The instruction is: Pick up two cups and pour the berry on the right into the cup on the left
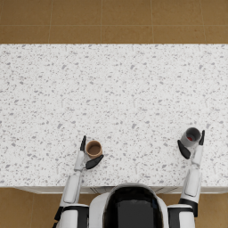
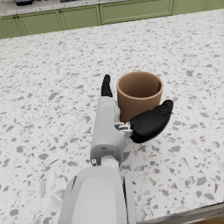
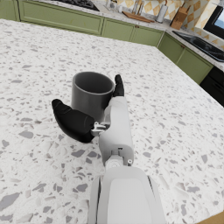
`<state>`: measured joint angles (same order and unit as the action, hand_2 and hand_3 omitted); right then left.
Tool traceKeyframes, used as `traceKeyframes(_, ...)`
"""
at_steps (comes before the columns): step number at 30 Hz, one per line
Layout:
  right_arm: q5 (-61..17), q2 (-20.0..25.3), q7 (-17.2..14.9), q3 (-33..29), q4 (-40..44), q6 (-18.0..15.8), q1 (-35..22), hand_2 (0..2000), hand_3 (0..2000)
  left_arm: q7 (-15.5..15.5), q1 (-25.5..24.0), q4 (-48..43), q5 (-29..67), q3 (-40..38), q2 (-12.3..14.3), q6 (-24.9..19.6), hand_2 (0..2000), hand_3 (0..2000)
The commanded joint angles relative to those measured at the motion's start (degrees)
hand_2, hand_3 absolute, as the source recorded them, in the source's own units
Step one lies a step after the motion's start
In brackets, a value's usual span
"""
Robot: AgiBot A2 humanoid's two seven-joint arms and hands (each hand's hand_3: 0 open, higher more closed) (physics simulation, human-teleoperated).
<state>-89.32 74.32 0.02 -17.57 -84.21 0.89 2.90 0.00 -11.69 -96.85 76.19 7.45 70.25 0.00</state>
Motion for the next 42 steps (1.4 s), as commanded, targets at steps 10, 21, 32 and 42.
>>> traceKeyframes(10, 0.0, -0.6, 0.0, 0.3, 9.5, -0.6, -6.7, 0, 0, 0.0, 1.8, 1.6, 0.0, -0.3, 1.7, -0.2, 0, 0)
traceKeyframes(21, 0.0, 0.1, 0.1, 0.4, 7.1, -4.7, -7.5, 2000, 1280, -0.1, 3.2, -0.1, 0.0, -0.4, 3.4, -2.1, 2000, 1280)
traceKeyframes(32, -1.8, 1.2, 0.3, 15.2, -24.6, -5.0, -7.6, 2000, 1280, -0.3, 9.4, -6.7, 1.8, 6.4, 7.9, -1.6, 2000, 1280)
traceKeyframes(42, -20.1, 2.9, 0.3, 20.9, -30.8, -5.3, -12.4, 2000, 1280, -0.3, 15.1, -5.1, 16.0, 9.1, 12.2, -2.0, 2000, 1280)
